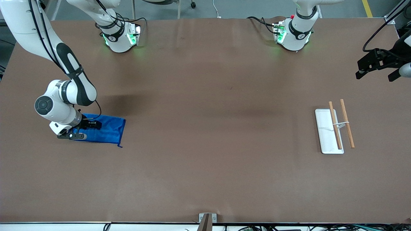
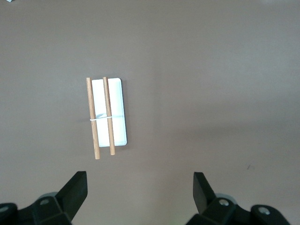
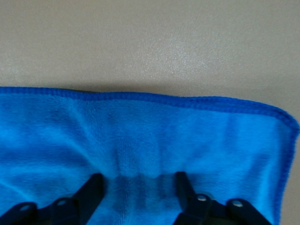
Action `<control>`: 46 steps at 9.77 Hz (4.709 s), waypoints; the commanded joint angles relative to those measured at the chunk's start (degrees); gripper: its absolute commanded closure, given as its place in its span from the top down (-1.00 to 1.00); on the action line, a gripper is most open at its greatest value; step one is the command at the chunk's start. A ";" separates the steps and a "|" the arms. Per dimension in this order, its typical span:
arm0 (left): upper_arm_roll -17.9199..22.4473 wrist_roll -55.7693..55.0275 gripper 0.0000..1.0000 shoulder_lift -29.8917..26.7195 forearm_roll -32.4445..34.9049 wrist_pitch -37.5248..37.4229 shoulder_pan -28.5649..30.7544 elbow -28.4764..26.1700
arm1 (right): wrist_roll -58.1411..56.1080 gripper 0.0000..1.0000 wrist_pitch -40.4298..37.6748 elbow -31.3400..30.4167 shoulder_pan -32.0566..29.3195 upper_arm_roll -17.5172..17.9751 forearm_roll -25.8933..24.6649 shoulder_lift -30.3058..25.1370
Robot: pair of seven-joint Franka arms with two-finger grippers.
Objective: Right arm passes towel to left arm to hang
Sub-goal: 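Reach the right gripper down to the blue towel and grasp its edge, then lift the towel with the right gripper while the left gripper approaches, then grasp the towel with the left gripper beside the right gripper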
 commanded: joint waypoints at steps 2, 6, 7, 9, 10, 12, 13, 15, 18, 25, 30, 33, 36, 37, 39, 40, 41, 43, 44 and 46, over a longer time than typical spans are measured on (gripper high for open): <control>-0.12 1.10 0.99 0.48 -0.70 -0.81 0.30 -1.50 | -0.07 -1.00 -1.08 -0.43 -1.03 1.21 0.85 -0.04; 0.14 1.19 0.99 0.48 -5.95 -0.81 0.39 -2.81 | -0.16 -1.00 -21.52 5.97 0.63 1.21 0.85 -10.64; 0.14 1.19 0.99 0.48 -7.54 -0.81 0.31 -3.43 | -0.24 -1.00 -27.58 8.43 1.77 1.21 0.85 -13.02; 0.05 1.36 0.99 0.57 -14.02 -0.72 -0.04 -6.41 | 0.80 -1.00 -36.65 13.79 5.62 1.30 1.72 -16.46; 0.05 2.23 0.99 0.57 -18.58 -0.81 -0.13 -7.90 | 2.03 -1.00 -40.69 15.81 7.56 1.30 2.77 -17.26; -0.30 2.94 0.99 0.48 -23.97 -0.90 -1.53 -12.38 | 3.44 -1.00 -43.80 16.45 15.79 -1.59 10.21 -19.54; -0.30 3.29 0.99 0.57 -28.69 -0.81 -2.67 -15.45 | 3.88 -1.00 -43.98 16.19 17.06 -1.34 16.78 -19.98; -0.30 7.40 0.99 0.57 -40.89 -0.81 -2.51 -21.95 | 3.80 -1.00 -42.77 16.10 22.41 -1.51 29.27 -19.81; -0.21 17.06 0.99 1.62 -58.39 2.16 -2.59 -33.28 | 3.89 -1.00 -39.17 15.84 29.35 -1.25 48.94 -19.46; -15.47 38.41 0.98 2.33 -97.41 27.45 -4.27 -49.73 | 3.80 -1.00 -28.17 16.36 37.55 6.47 89.32 -17.97; -18.05 46.63 0.90 3.38 -110.82 29.51 -4.27 -52.48 | 3.80 -1.00 -27.73 16.89 37.64 8.32 96.74 -18.06; -19.45 49.61 0.87 6.53 -114.76 29.51 -4.27 -52.39 | 3.80 -1.00 -26.23 16.89 37.55 8.86 96.74 -18.14; -19.63 51.71 0.87 5.93 -122.48 28.90 -4.00 -52.57 | 3.80 -1.00 -26.14 16.89 37.55 8.86 96.74 -18.14; -19.72 52.42 0.87 5.93 -123.91 28.81 -4.09 -52.65 | 3.80 -1.00 -25.88 16.89 37.64 8.94 96.74 -18.14; -19.81 52.52 0.35 5.67 -123.92 28.81 -4.09 -52.65 | 3.80 -1.00 -25.79 16.89 37.64 8.94 96.74 -18.14; -19.72 52.43 -0.27 5.40 -123.92 28.90 -4.09 -52.83 | 3.80 -1.00 -25.79 16.89 37.64 8.94 96.74 -18.14; -19.72 52.34 -0.82 5.14 -123.92 28.90 -4.09 -53.09 | 3.80 -1.00 -25.79 16.89 37.64 8.94 96.74 -18.14; -19.72 51.64 -1.00 4.35 -123.92 29.25 -3.83 -53.18 | 3.80 -1.00 -25.79 16.89 37.64 8.94 96.74 -18.14; -19.64 51.46 -1.00 4.26 -123.92 29.34 -3.74 -53.18 | 3.80 -1.00 -25.79 16.98 37.64 8.94 96.74 -18.14; -19.55 51.20 -1.00 4.26 -123.31 29.42 -3.65 -53.09 | 3.80 -1.00 -25.79 16.98 37.64 9.03 96.74 -18.14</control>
